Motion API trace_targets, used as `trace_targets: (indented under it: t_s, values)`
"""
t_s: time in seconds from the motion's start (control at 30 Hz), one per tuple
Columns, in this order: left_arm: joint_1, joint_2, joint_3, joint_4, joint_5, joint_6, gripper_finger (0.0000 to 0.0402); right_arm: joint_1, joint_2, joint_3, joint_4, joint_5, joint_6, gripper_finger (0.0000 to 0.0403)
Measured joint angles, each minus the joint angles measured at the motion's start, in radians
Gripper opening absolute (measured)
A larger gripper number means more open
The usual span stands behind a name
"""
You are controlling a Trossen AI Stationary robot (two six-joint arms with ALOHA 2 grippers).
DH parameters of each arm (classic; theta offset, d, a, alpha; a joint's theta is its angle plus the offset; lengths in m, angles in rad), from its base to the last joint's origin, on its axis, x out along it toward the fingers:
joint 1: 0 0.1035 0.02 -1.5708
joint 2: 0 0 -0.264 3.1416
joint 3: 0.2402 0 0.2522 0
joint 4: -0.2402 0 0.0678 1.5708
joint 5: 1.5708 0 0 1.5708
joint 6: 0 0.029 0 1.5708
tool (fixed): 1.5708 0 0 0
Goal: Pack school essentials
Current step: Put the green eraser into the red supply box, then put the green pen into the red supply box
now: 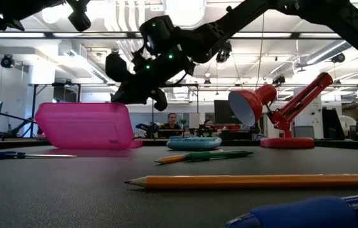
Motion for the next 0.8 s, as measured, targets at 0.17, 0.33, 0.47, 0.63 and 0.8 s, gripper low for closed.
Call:
trace_targets:
  t_s: [0.17, 0.33, 0.47, 0.63, 0.8]
  values:
    - [0.000, -0.002, -0.001, 0.000, 0.000, 0.003, 0.0280, 0.003, 0.000, 0.009, -0.050, -0.009, 0.000, 0.0048]
    - [0.000, -0.002, -0.001, 0.000, 0.000, 0.003, 0.0280, 0.005, 0.000, 0.009, -0.084, -0.058, 0.000, 0.0065]
    - [0.000, -0.001, -0.001, 0.001, 0.001, 0.003, 0.0280, 0.007, -0.001, 0.009, -0.103, -0.060, 0.000, 0.0100]
    - [0.000, 0.015, -0.002, 0.001, 0.000, 0.003, 0.0280, 0.007, -0.007, 0.009, -0.114, -0.061, 0.000, 0.0139]
    - [0.000, 0.035, -0.002, 0.002, 0.000, 0.003, 0.0280, 0.007, -0.031, 0.009, -0.154, -0.080, -0.002, 0.0154]
